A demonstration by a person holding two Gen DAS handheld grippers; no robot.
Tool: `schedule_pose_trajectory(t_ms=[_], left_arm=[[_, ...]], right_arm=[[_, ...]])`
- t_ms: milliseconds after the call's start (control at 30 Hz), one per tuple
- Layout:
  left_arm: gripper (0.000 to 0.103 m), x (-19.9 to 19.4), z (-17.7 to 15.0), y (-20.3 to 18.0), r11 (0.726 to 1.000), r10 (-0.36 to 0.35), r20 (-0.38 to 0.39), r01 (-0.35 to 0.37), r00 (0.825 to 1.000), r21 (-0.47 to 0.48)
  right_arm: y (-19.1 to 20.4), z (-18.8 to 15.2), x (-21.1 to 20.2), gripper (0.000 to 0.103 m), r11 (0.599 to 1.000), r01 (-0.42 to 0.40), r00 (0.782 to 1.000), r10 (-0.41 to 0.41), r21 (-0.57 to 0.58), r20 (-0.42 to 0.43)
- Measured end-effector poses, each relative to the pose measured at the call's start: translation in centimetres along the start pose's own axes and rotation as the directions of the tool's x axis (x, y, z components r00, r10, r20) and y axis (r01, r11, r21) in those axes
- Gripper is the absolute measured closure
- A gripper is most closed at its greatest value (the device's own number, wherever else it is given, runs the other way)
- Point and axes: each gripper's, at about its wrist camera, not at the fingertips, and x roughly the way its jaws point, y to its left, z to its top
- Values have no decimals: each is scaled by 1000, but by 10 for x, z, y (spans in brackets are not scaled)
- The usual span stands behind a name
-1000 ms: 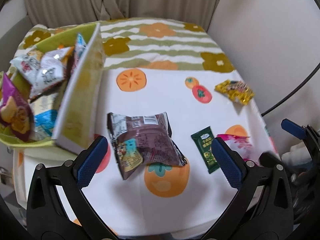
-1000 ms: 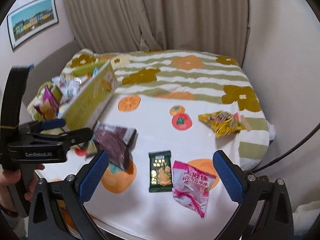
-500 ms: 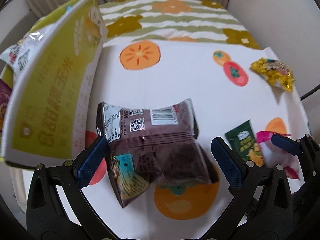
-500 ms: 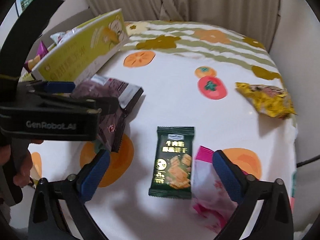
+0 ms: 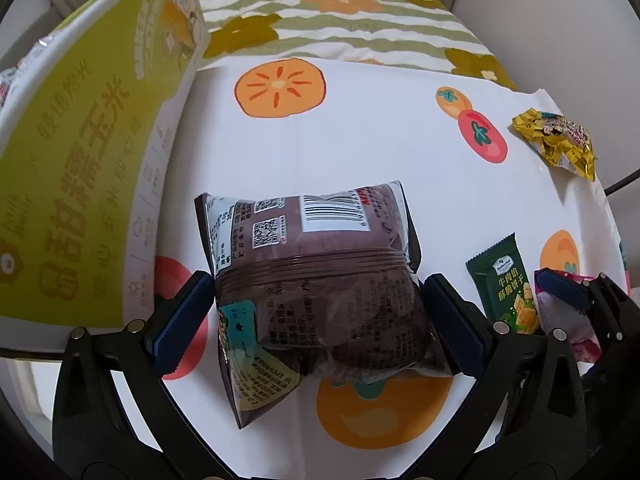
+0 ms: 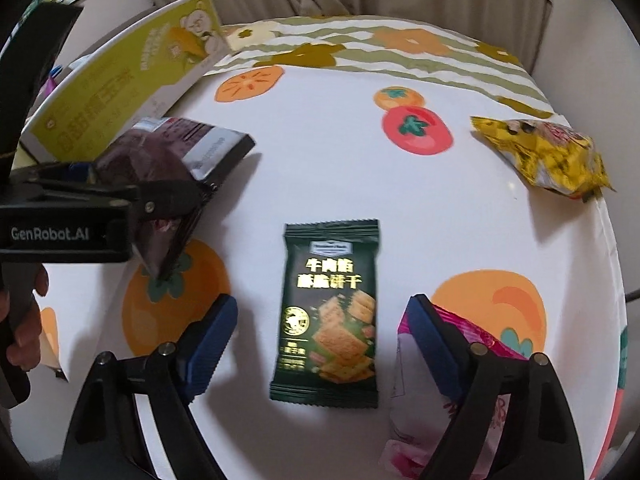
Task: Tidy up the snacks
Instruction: 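Grasp the brown candy bag with the left tool while the right tool grasps the green cracker pack, then lower the brown bag and green pack into the box and open both tools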
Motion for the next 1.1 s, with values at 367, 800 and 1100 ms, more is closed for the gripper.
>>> schedule_pose_trajectory(t_ms=[367,800,1100], left_arm=[[29,10,-13,0,996,-83,-48,82,995,-32],[33,-44,-13,-4,994,-106,39,107,994,-4],[33,-153,8,29,996,-93,206,92,974,16]], right_arm=[[4,-1,-2,38,998,52,999,-52,-21,8],[10,3,-12,63,999,53,998,-52,-11,34],[45,45,-83,63,1000,19,986,-19,-3,165]])
